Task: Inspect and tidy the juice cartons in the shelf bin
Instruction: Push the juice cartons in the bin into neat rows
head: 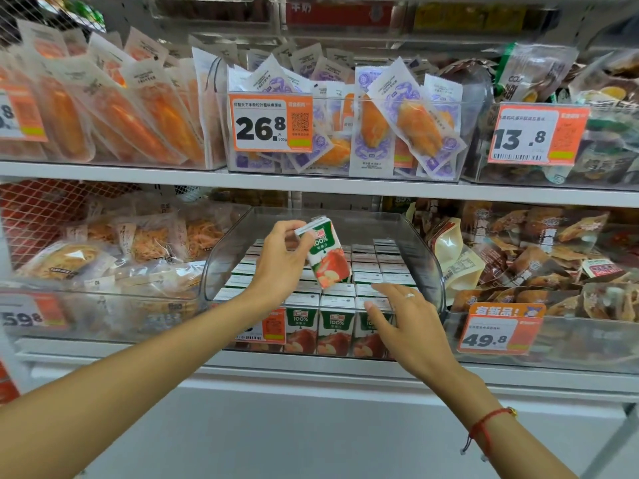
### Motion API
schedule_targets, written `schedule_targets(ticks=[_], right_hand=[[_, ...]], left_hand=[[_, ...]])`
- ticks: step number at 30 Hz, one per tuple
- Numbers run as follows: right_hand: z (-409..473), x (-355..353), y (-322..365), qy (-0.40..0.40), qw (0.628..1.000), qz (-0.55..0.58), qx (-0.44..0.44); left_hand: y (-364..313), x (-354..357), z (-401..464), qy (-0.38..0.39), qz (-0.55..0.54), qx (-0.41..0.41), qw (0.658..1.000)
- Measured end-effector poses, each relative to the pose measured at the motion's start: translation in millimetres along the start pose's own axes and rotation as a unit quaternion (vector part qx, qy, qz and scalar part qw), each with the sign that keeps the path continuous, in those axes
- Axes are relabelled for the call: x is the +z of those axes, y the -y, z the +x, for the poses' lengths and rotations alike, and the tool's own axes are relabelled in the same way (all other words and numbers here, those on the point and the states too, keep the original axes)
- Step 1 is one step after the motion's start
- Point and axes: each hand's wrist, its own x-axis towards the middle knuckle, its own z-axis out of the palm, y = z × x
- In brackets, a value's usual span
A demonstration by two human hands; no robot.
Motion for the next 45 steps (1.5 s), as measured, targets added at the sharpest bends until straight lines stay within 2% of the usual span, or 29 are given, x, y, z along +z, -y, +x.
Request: schedule_targets(ticks=[3, 6, 8, 14, 21, 24, 31, 33, 37, 40, 42, 45], right_hand=[[-7.0, -8.7, 23.4, -0.023, 0.989, 0.146, -0.004], [-18.0, -15.4, 55.5, 0.084, 0.926, 0.367, 0.038], [-23.4, -11.7, 66.8, 0.131, 0.901, 0.412, 0.026], [-32.0, -0.1, 81.4, 0.175, 0.883, 0.434, 0.017], [-36.4, 4.8, 84.6, 0.186, 0.871, 0.443, 0.104], [-35.9, 4.4, 84.4, 0.198, 0.87, 0.436, 0.117], [-36.6, 4.1, 78.6, 0.328, 0.832, 0.436, 0.096], [-37.2, 4.8, 79.5, 0.343, 0.826, 0.439, 0.09], [-37.3, 8.1, 81.2, 0.31, 0.836, 0.443, 0.094], [-39.6, 9.6, 85.1, 0.264, 0.853, 0.437, 0.107], [-41.7, 11.3, 86.7, 0.23, 0.881, 0.4, 0.104], [-47.5, 14.1, 90.9, 0.159, 0.94, 0.298, 0.055]], left_hand=[[-9.6, -15.8, -34.6, 0.011, -0.068, -0.091, 0.993], [-14.4, -32.7, -71.1, 0.037, -0.096, -0.14, 0.985], [-14.9, -40.7, -91.1, 0.042, -0.11, -0.156, 0.981], [-3.1, -55.3, -121.9, 0.053, -0.107, -0.167, 0.979], [10.5, -57.8, -128.0, 0.092, -0.122, -0.23, 0.961], [13.8, -61.7, -126.5, 0.111, -0.112, -0.233, 0.959], [13.3, -69.0, -124.9, 0.071, -0.142, -0.254, 0.954], [13.0, -72.1, -124.0, 0.064, -0.146, -0.266, 0.951], [13.2, -75.7, -123.9, 0.066, -0.141, -0.262, 0.953], [15.0, -78.1, -120.4, 0.039, -0.13, -0.251, 0.958], [16.6, -80.3, -117.8, 0.025, -0.117, -0.239, 0.964], [17.4, -79.0, -117.1, 0.025, -0.101, -0.229, 0.968]])
